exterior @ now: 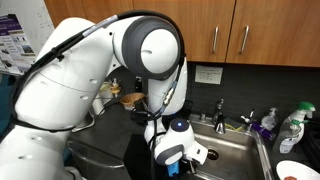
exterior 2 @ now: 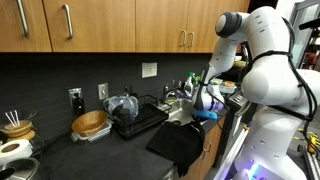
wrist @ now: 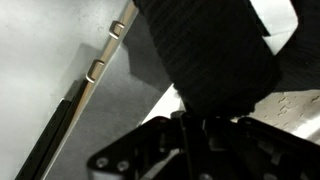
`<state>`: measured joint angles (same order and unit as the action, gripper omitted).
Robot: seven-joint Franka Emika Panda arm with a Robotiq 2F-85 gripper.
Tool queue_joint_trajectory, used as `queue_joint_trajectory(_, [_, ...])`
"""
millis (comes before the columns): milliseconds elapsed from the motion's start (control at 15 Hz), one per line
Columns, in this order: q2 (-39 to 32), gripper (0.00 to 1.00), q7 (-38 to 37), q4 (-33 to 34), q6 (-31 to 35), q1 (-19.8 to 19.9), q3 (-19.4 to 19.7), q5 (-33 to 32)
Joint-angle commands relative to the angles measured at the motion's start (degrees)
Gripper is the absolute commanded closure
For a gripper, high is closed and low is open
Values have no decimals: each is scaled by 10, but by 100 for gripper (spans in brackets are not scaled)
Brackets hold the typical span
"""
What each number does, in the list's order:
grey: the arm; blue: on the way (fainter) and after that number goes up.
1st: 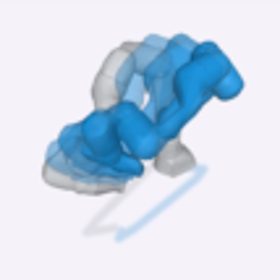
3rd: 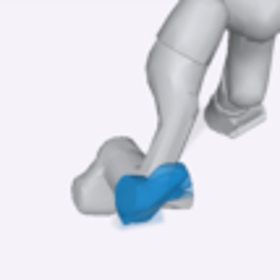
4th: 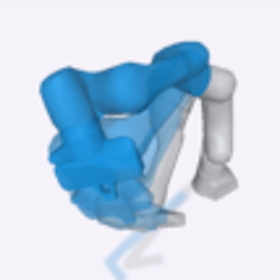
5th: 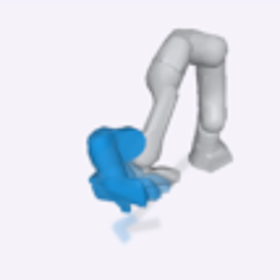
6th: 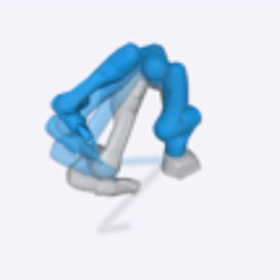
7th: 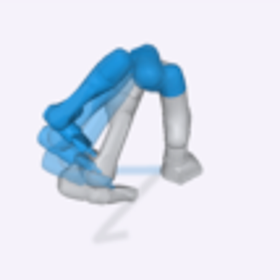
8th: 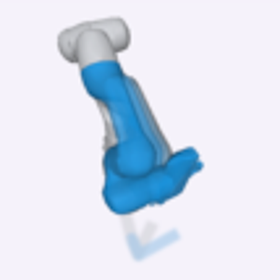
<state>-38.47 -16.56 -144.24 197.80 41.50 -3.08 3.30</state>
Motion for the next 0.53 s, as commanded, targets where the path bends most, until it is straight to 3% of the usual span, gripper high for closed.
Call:
queue_joint_trajectory(0, [-36, 98, 17, 26, 2, 28, -11, -19])
queue_joint_trajectory(467, [-40, 98, 24, 27, 2, 46, -19, -27])
